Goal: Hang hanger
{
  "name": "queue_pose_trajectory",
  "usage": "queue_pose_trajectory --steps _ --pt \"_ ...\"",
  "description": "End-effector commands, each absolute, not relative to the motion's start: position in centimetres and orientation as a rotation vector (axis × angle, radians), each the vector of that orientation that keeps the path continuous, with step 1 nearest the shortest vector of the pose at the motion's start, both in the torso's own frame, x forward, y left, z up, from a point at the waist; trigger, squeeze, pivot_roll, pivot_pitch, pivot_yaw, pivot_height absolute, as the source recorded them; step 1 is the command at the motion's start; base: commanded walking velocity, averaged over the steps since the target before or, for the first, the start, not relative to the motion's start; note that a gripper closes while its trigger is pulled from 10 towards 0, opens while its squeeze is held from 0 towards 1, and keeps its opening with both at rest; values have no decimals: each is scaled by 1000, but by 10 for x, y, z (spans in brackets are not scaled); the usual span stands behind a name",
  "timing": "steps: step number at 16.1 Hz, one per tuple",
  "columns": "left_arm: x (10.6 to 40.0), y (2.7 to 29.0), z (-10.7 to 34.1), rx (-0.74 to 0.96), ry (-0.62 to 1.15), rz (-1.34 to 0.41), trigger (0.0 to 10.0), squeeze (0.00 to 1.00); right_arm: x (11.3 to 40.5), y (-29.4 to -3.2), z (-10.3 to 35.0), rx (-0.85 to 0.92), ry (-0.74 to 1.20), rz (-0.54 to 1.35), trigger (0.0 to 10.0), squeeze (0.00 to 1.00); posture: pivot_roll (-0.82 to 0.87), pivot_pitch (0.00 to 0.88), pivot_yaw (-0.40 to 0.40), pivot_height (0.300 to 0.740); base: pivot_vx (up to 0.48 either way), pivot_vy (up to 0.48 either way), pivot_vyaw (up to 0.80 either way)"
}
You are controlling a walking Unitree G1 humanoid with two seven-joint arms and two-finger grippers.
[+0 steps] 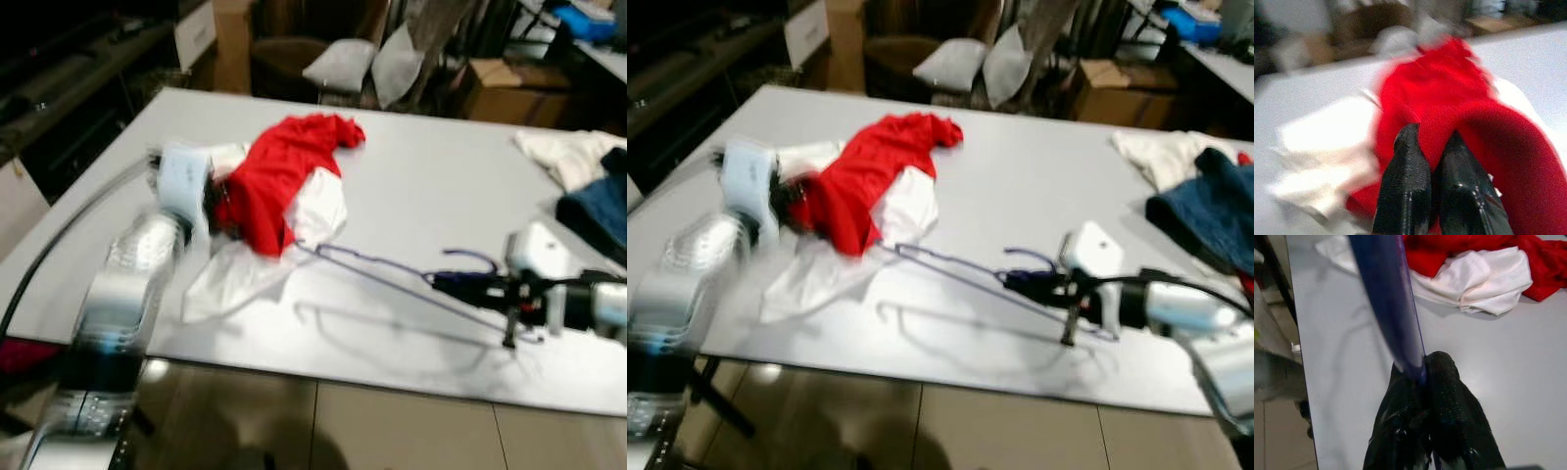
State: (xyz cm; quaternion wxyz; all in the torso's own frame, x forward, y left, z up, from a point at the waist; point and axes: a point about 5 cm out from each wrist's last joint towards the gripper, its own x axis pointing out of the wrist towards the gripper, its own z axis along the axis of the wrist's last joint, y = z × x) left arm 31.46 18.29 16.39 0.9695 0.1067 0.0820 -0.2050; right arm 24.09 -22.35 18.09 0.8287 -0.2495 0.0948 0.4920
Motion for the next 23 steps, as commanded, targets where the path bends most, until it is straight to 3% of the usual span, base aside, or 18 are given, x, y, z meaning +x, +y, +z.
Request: queue_pose_trajectory --steps 1,5,7,9,12,13,14,16,19,23 --pt "294 172 155 245 237 -586 10000 1000 240 -228 193 -512 169 993 10000 0 79 0 -10 740 0 0 0" --pt "251 185 160 272 302 -671 10000 1000 241 -222 192 -371 131 864 10000 0 102 0 -32 740 0 0 0" --pt "229 192 171 221 263 -679 10000 1000 254 -225 182 -257 116 637 10000 0 126 0 -62 740 0 0 0" --pt "223 193 187 52 168 -641 10000 1000 257 -214 179 -174 92 551 10000 0 129 0 -58 740 0 0 0" --pt "241 190 199 -97 42 -414 10000 992 258 -205 177 -112 46 336 10000 0 116 0 -53 740 0 0 0" --pt "246 183 197 -114 13 -363 10000 820 257 -203 177 -76 60 261 10000 0 89 0 -57 740 0 0 0" --pt "253 172 194 -65 -38 -298 10000 353 258 -210 175 -39 88 104 10000 0 79 0 -77 740 0 0 0" --pt "259 162 181 -30 -11 -258 10000 349 258 -199 169 -83 123 111 10000 0 49 0 -60 740 0 0 0" --pt "262 139 153 192 69 -329 10000 365 251 -187 163 -194 119 75 10000 0 17 0 -57 740 0 0 0" --pt "275 123 154 87 32 -275 10000 357 251 -177 158 -114 123 85 10000 0 23 0 -63 740 0 -142 0"
